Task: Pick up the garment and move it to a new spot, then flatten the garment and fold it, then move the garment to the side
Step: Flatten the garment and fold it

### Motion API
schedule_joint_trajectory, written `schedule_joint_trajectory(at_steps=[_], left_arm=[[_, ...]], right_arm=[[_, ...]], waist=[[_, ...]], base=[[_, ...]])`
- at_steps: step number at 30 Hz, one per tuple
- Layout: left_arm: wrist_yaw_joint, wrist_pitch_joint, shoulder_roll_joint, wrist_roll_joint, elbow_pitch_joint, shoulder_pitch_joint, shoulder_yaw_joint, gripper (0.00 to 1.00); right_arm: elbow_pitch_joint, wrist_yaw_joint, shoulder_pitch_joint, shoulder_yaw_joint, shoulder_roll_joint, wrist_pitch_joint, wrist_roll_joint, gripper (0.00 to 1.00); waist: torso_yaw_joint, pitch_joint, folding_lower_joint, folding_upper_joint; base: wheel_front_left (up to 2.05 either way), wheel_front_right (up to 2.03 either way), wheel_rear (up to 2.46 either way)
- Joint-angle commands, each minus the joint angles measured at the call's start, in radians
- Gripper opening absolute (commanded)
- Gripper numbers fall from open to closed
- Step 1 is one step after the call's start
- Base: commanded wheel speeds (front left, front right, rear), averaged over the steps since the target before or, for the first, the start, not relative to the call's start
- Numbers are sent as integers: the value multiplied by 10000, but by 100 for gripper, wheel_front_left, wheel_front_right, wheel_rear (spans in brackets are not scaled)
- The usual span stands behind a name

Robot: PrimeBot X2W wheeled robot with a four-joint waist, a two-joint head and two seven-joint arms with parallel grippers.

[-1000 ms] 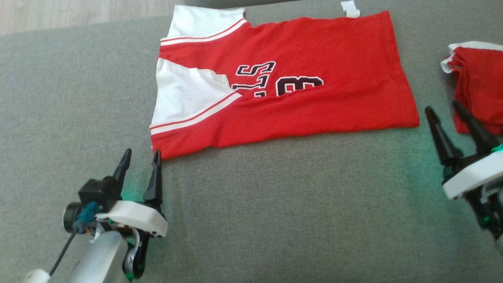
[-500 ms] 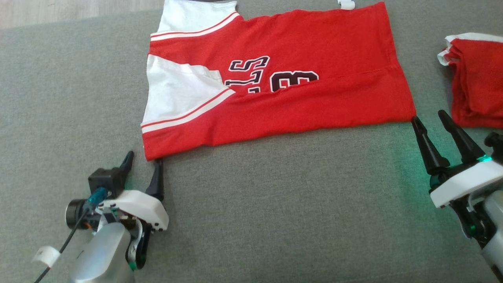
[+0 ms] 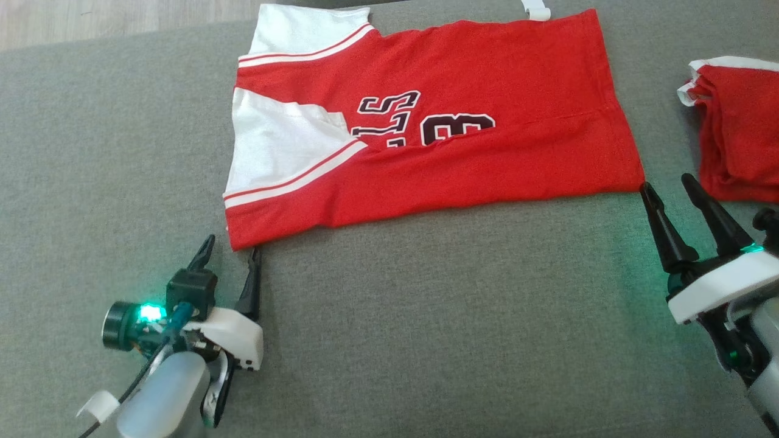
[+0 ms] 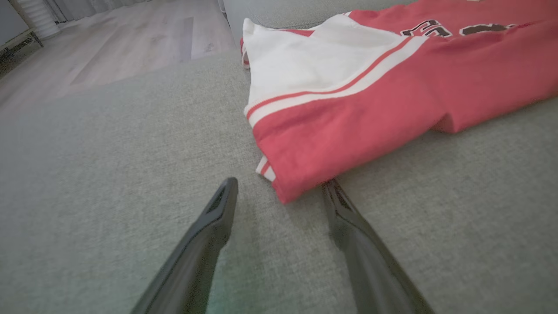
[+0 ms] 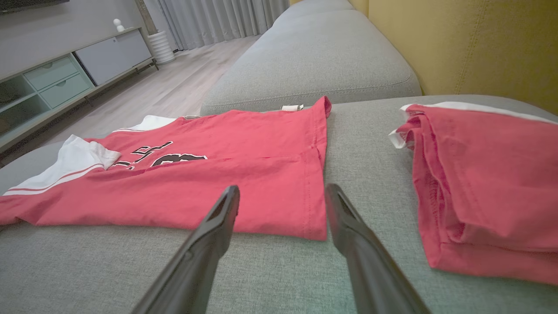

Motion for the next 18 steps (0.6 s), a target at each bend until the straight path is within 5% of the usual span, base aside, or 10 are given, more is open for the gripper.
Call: schedule_joint_trajectory(at_steps=[1,18], left_arm=[[174,-151,398,204,-329,-249,207,100],[1069,227,970,-386,-2735,867,824,100]], right_arm=[[-191,-19,116,27,-180,-110,19,100],[-160,-19,306,149,-197,-110,147,100]], waist=[[15,-11,0,0],[-44,-233,0,0]], base=[[0,0,0],[0,0,0]])
